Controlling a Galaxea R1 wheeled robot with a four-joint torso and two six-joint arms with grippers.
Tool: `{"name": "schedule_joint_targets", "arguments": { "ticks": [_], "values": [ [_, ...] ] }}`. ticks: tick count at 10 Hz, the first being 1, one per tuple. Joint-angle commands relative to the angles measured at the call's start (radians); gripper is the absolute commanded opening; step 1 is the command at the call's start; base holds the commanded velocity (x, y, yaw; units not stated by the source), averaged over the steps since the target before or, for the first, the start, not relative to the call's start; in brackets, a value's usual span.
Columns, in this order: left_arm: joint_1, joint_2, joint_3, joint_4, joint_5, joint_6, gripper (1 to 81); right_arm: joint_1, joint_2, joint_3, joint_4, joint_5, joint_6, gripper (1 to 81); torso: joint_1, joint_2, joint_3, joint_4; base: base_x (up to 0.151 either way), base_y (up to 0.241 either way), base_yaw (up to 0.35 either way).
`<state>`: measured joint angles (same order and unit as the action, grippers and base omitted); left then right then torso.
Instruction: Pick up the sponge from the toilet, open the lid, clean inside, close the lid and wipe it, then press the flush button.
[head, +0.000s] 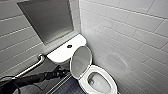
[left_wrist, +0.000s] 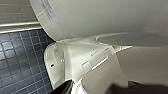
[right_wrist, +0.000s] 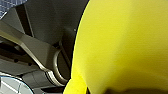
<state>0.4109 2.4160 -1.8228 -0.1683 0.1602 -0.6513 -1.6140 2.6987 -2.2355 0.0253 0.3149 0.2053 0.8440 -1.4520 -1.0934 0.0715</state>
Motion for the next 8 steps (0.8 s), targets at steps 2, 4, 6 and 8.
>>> {"name": "schedule_joint_targets", "arguments": {
  "ticks": [2,4,6,8],
  "values": [
    [-0.097,-0.018,0.138,0.061,0.044,0.012,81.1,-0.031,0.008,0.008,0.001,-0.073,-0.003,1.0,0.000,0.000,0.000,0.000,0.000,0.000,0.000],
    [-0.100,-0.004,0.164,0.061,0.044,0.012,81.1,-0.034,0.011,-0.002,0.001,-0.073,-0.003,1.0,0.000,0.000,0.000,0.000,0.000,0.000,0.000],
    [-0.089,-0.007,0.189,0.089,0.059,0.013,81.1,-0.027,0.019,-0.012,0.007,-0.073,-0.001,1.0,0.000,0.000,0.000,0.000,0.000,0.000,0.000],
    [0.019,-0.063,0.273,0.265,0.171,0.070,81.1,-0.010,0.023,-0.007,0.001,-0.089,-0.001,1.0,0.000,0.000,0.000,0.000,0.000,0.000,0.000]
  ]
}}
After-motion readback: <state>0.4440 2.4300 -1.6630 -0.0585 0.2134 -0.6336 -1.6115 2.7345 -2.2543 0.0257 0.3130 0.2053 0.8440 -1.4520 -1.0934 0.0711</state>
